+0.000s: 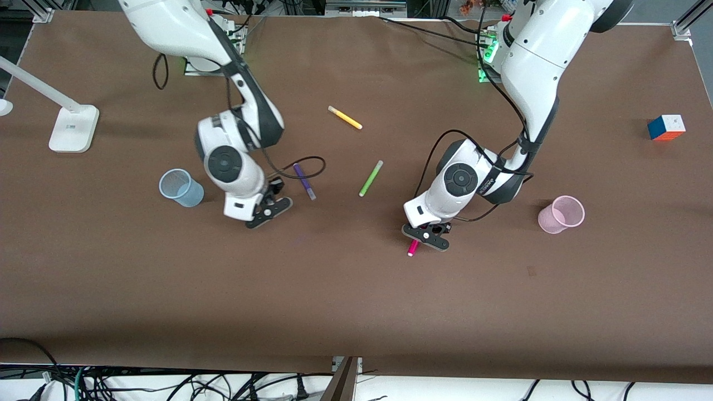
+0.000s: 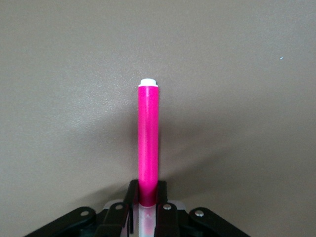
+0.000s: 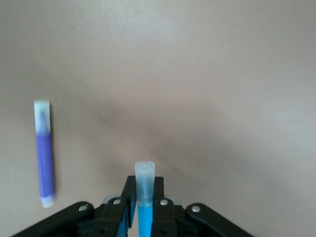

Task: Place pink and blue markers in matching cups
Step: 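Carry the blue marker over the clear cup while the left gripper lifts pink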

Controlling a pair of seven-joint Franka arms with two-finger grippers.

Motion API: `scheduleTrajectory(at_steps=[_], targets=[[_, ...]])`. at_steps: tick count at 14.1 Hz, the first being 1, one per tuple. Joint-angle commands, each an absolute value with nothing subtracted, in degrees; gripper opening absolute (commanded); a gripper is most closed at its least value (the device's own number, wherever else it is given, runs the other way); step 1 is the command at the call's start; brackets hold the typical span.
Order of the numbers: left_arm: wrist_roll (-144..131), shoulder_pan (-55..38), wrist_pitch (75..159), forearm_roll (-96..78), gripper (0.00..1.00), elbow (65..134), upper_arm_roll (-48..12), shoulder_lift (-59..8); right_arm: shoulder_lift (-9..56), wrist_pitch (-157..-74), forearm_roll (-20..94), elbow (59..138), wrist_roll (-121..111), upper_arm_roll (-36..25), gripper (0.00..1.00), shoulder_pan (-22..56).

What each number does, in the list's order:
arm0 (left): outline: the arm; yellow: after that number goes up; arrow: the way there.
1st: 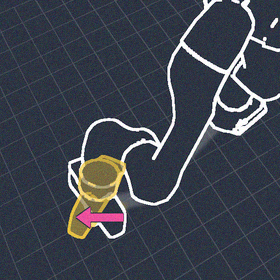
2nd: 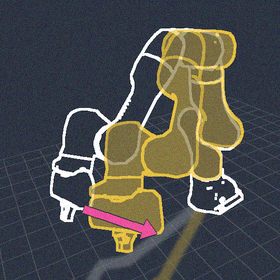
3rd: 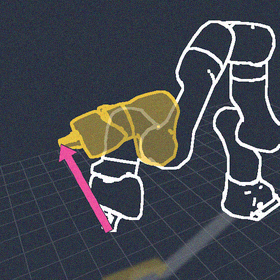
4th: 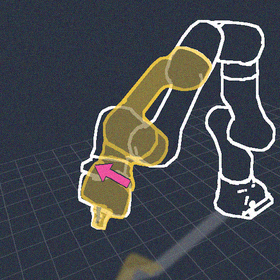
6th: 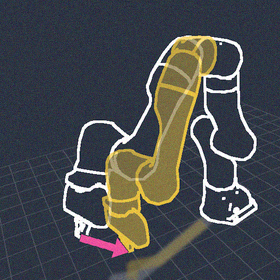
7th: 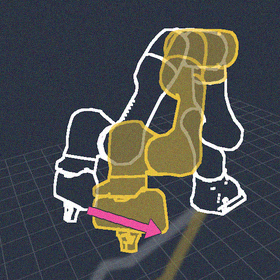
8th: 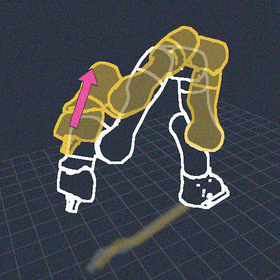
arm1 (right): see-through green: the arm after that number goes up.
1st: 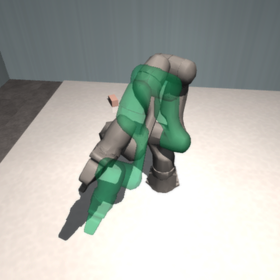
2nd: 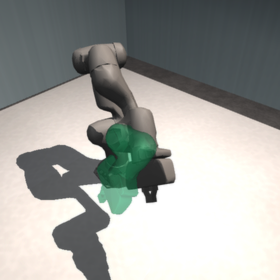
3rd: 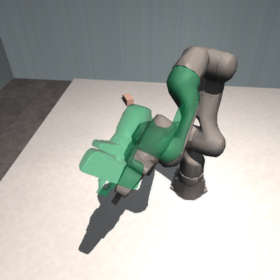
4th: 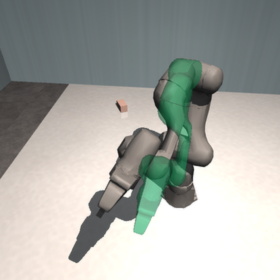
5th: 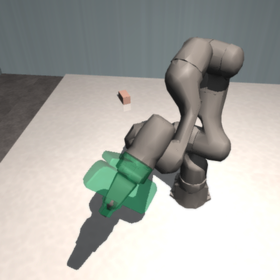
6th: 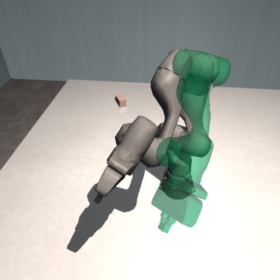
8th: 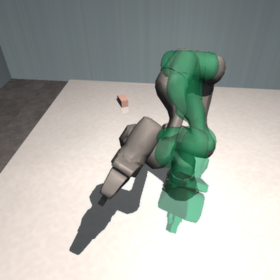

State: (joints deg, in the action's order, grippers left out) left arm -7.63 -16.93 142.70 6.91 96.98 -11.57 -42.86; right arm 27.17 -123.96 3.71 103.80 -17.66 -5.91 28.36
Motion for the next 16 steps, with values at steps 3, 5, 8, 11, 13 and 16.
scheduleTrajectory(at_steps=[3,5,8,11,13,16], targets=[[-6.08,-15.83,135.74,9.14,0.00,95.37,-10.72,-38.34,17.94,-110.33,9.38,102.74,-41.17,-8.96,0.00,25.06],[0.92,-12.76,128.62,9.14,0.00,93.35,-10.81,-35.78,16.53,-107.59,13.69,102.74,-54.07,-12.99,0.00,24.70],[11.05,-6.97,117.20,9.23,0.00,92.11,-10.72,-32.62,16.61,-103.37,23.87,103.01,-75.42,-20.28,0.00,24.61],[15.82,-4.31,105.07,11.32,0.00,90.97,-9.41,-30.07,18.36,-98.63,33.37,103.71,-92.23,-24.26,0.00,20.76],[15.91,-4.22,97.16,18.68,0.00,90.97,-8.88,-28.92,19.94,-95.64,37.86,104.24,-101.56,-24.26,0.00,17.16],[16.08,-4.22,89.41,28.80,0.00,90.97,-8.09,-28.92,22.23,-92.11,42.97,105.37,-112.82,-24.26,0.00,13.37]])
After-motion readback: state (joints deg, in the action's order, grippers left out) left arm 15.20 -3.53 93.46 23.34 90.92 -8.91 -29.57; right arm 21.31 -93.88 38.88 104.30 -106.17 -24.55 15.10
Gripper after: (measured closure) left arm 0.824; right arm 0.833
